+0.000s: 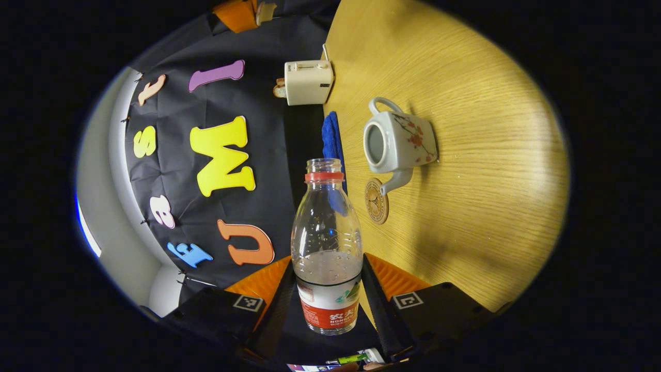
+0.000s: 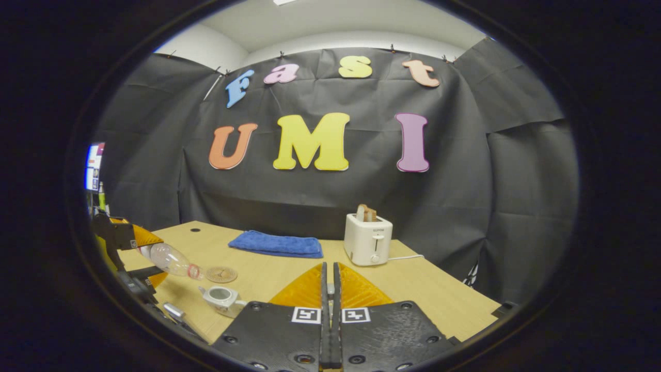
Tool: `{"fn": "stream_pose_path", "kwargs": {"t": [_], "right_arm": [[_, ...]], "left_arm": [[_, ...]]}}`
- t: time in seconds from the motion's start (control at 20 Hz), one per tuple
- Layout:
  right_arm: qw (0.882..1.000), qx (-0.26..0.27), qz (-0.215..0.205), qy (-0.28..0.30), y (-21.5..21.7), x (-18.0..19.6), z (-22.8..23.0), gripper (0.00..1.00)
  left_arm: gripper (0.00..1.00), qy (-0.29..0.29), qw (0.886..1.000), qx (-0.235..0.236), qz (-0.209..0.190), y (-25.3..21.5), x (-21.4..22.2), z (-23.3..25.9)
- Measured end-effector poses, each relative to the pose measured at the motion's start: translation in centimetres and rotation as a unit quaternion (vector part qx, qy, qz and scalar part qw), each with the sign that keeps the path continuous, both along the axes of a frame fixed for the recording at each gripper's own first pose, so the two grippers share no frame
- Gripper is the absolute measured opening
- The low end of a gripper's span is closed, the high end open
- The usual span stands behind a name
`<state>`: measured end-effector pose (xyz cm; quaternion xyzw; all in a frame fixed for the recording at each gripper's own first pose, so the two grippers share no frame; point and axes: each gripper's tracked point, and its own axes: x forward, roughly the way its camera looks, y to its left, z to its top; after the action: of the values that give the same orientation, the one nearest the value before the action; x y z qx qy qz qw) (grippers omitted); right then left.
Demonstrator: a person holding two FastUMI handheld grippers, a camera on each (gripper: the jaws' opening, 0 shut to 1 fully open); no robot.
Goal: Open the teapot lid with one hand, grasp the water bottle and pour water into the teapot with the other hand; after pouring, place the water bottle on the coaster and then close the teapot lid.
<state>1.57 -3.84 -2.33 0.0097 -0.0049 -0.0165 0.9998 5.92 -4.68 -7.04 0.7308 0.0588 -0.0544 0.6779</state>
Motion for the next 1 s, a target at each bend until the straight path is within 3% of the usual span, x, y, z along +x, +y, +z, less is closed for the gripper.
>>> {"fn": "stream_pose_path", "kwargs": {"t": [0.35, 0.6, 0.65, 0.7, 1.0], "right_arm": [[1.000, 0.000, -0.008, 0.002, -0.7, -0.1, 0.1, 0.00], [1.000, -0.002, -0.010, -0.002, -0.8, -0.3, 0.4, 0.00], [1.000, 0.000, -0.009, -0.001, -0.8, -0.2, 0.3, 0.00], [1.000, 0.000, -0.008, 0.000, -0.9, -0.3, 0.2, 0.00], [1.000, 0.003, -0.006, 0.005, -0.8, -0.1, 0.0, 0.00]], "left_arm": [[0.76, -0.002, 0.996, 0.084, -0.008, -0.4, 0.3, 0.2], [0.76, 0.006, 0.994, 0.108, -0.006, -0.3, 0.5, 0.6], [0.80, 0.003, 0.993, 0.115, -0.004, -0.2, 0.6, 0.8], [0.76, -0.001, 0.993, 0.121, -0.003, -0.1, 0.7, 1.0], [0.76, -0.002, 0.987, 0.157, -0.021, -0.7, 0.7, 1.7]]}}
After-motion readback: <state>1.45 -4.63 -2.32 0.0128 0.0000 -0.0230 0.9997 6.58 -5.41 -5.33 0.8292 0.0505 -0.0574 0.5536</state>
